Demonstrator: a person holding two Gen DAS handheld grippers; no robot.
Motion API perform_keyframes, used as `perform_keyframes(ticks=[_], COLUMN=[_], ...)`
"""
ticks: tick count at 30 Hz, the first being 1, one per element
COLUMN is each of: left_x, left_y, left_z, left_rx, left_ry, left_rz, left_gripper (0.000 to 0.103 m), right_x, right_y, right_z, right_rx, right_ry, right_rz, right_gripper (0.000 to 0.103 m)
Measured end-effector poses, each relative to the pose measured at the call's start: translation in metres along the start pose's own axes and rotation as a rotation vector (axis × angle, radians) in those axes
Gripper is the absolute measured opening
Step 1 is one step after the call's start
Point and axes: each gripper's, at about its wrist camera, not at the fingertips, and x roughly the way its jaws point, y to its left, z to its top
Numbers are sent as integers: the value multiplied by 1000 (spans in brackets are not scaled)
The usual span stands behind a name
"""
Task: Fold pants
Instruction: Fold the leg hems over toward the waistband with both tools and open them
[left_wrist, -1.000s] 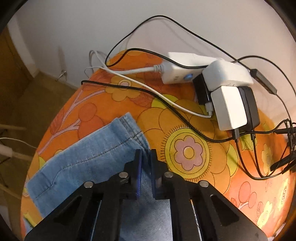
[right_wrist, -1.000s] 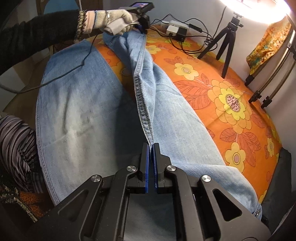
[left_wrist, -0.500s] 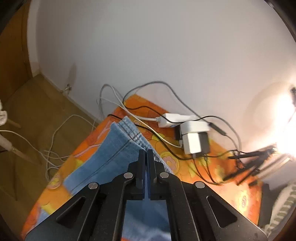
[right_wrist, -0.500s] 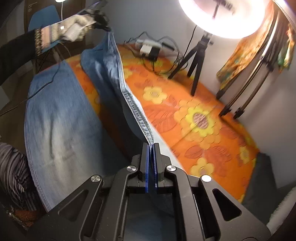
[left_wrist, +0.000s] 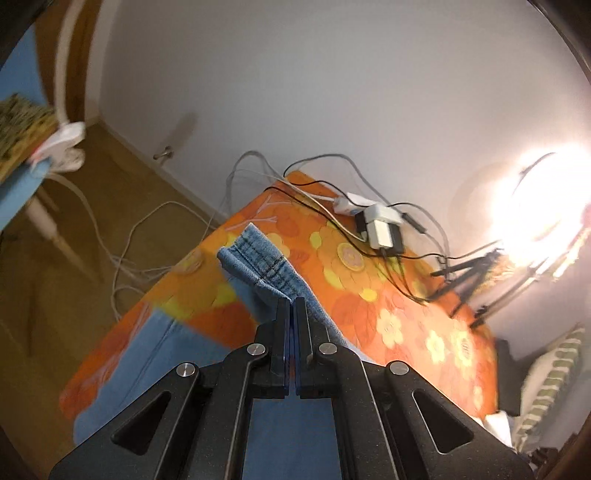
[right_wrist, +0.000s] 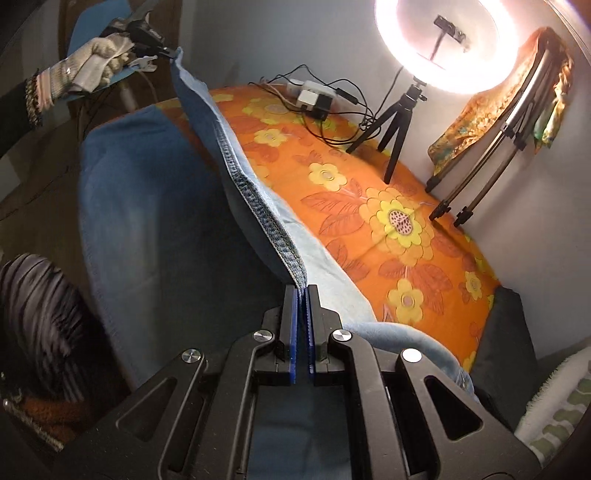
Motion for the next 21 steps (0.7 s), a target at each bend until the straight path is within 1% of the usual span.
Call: perform_keyframes(ticks=[1,3,4,7,9,10,12,13,15,16,18,20,21], left_x=[-12,-27,-29,-23,-18,-17,-20,-22,-24,-24,-23,-22,-21], left_y=[9,31,41,80,97,102,106,107,108,107,107,109,109], left_z=[-11,-41,-53,-95,-110,-116,-125,-128,-132,-132,-131,-131,-131], left_rx=[-9,-33,-47,-101,-144,-157,-154,-152,-135,-128,-115,-100,-93], left_ry=[-15,-9,4,73,104,107,101,99,106,112,121,129,134], left_rz=[-3,-13,-5,26,20,23,29,26,23,22,23,21,22], left_gripper=[0,0,0,0,0,0,0,0,0,0,0,2,6], right_x=[-9,-20,-21,-7,8,14,24,28,30,28,17,5,2], right_y=[5,20,26,56,70,76,83,85,83,81,76,73,73], right_z=[-5,-18,-24,-48,-57,-61,-64,-64,-61,-56,-43,-19,-7], right_rx=[1,-6,-12,-63,-80,-89,-119,-131,-118,-113,-108,-106,-107], right_ry=[-1,16,29,112,164,184,218,240,282,297,270,214,188], right_rz=[6,34,47,92,124,134,138,141,171,183,215,258,266], right_gripper=[4,4,4,4,4,4,4,7,13,21,25,28,35])
